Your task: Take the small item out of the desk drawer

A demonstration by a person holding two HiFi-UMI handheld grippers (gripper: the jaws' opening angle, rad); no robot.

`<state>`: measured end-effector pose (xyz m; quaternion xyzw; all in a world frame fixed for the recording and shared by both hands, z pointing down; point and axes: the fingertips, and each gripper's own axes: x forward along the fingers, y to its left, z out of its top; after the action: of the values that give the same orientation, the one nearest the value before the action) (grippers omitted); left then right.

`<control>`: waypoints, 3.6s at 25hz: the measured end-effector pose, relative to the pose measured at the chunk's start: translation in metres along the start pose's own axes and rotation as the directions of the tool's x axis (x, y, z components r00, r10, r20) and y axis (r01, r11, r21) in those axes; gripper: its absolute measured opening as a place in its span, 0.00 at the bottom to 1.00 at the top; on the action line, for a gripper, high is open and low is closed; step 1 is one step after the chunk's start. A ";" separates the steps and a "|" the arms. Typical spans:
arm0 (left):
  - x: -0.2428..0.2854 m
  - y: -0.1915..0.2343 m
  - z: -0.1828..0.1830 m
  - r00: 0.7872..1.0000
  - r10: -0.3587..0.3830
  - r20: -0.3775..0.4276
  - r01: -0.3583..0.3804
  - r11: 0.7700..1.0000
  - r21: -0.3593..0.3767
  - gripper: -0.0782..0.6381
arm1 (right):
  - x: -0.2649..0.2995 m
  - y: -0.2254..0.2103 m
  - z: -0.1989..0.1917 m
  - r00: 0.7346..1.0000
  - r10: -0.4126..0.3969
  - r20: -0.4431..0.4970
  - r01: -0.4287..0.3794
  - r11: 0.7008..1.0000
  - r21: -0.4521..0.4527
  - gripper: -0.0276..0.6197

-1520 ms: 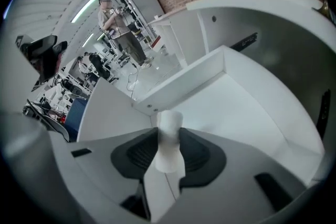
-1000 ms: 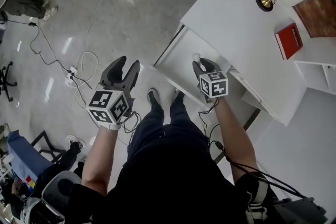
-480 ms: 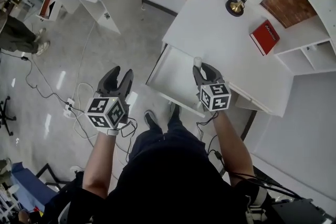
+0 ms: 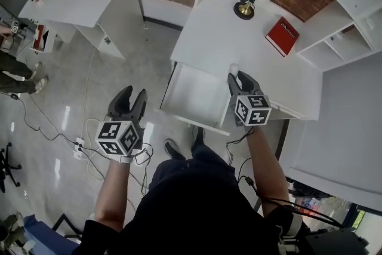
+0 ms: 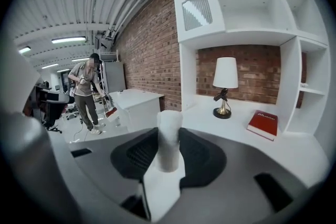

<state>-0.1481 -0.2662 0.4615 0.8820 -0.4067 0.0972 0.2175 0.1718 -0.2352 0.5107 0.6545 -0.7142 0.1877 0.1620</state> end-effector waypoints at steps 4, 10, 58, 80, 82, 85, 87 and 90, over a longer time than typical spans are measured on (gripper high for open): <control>0.019 -0.014 -0.001 1.000 -0.016 -0.018 0.016 1.000 0.016 0.38 | -0.004 -0.044 0.006 0.999 -0.050 0.007 0.050 0.999 0.012 0.23; 0.044 -0.023 0.007 0.999 0.022 -0.033 -0.020 0.999 0.037 0.38 | 0.021 -0.103 0.008 0.997 -0.065 -0.029 0.066 0.996 0.051 0.23; 0.046 0.014 0.024 0.988 0.157 0.004 -0.156 0.987 -0.032 0.38 | 0.103 -0.176 0.023 0.977 -0.177 -0.120 0.193 0.971 0.140 0.21; -0.026 -0.007 0.172 0.934 -0.048 0.353 -0.005 0.989 0.145 0.35 | -0.141 0.002 0.220 0.856 -0.178 0.485 0.228 0.973 -0.046 0.06; -0.026 -0.023 0.177 0.929 -0.069 0.363 0.016 0.989 0.147 0.35 | -0.157 0.009 0.224 0.840 -0.175 0.514 0.244 0.967 -0.069 0.06; -0.029 -0.048 0.188 0.920 -0.095 0.380 0.036 0.987 0.159 0.34 | -0.174 0.014 0.231 0.818 -0.158 0.553 0.249 0.964 -0.094 0.06; -0.035 -0.062 0.198 0.912 -0.099 0.399 0.030 0.984 0.175 0.34 | -0.185 0.014 0.233 0.807 -0.145 0.572 0.246 0.964 -0.103 0.06; -0.044 -0.085 0.211 0.899 -0.088 0.429 0.000 0.979 0.202 0.34 | -0.200 0.007 0.232 0.800 -0.121 0.587 0.233 0.965 -0.118 0.06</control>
<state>-0.1132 -0.2850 0.2329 0.9074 -0.4133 -0.0675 0.0349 0.1864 -0.1711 0.2119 0.7266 -0.6794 -0.1017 0.0157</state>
